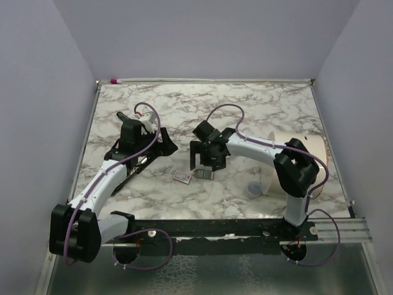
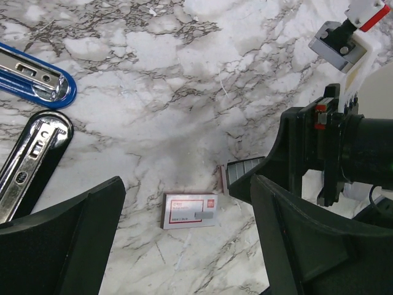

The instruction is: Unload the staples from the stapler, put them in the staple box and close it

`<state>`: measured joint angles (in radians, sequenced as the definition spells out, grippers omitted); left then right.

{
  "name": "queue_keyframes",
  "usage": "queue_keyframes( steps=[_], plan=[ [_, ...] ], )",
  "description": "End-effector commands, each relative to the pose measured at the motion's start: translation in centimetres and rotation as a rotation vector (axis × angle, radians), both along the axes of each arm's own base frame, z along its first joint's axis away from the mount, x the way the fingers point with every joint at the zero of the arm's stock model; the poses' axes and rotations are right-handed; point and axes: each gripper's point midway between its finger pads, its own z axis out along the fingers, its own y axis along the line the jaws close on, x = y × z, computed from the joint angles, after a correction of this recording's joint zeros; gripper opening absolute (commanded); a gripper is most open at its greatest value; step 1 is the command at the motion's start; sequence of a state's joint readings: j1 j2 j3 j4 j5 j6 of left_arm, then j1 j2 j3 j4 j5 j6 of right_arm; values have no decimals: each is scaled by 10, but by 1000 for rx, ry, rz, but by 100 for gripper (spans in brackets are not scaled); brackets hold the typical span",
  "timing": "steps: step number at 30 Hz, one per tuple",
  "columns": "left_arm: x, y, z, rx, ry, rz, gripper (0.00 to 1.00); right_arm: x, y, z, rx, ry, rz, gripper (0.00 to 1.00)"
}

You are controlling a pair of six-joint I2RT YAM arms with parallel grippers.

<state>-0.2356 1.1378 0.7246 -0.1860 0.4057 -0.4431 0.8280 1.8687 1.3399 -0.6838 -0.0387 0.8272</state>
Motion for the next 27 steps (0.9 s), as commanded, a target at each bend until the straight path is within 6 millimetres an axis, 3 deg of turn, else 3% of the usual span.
queue_keyframes(
  steps=[1, 14, 27],
  plan=[
    [-1, 14, 1, 70, -24, 27, 87, -2, -10, -8, -132, -4, -92, 100],
    [-3, 6, 1, 28, -19, -2, 88, 5, -18, -17, -261, -17, -73, 100],
    [-4, 2, 1, 15, -15, -20, 88, 3, -12, -31, -249, 11, -65, 100]
  ],
)
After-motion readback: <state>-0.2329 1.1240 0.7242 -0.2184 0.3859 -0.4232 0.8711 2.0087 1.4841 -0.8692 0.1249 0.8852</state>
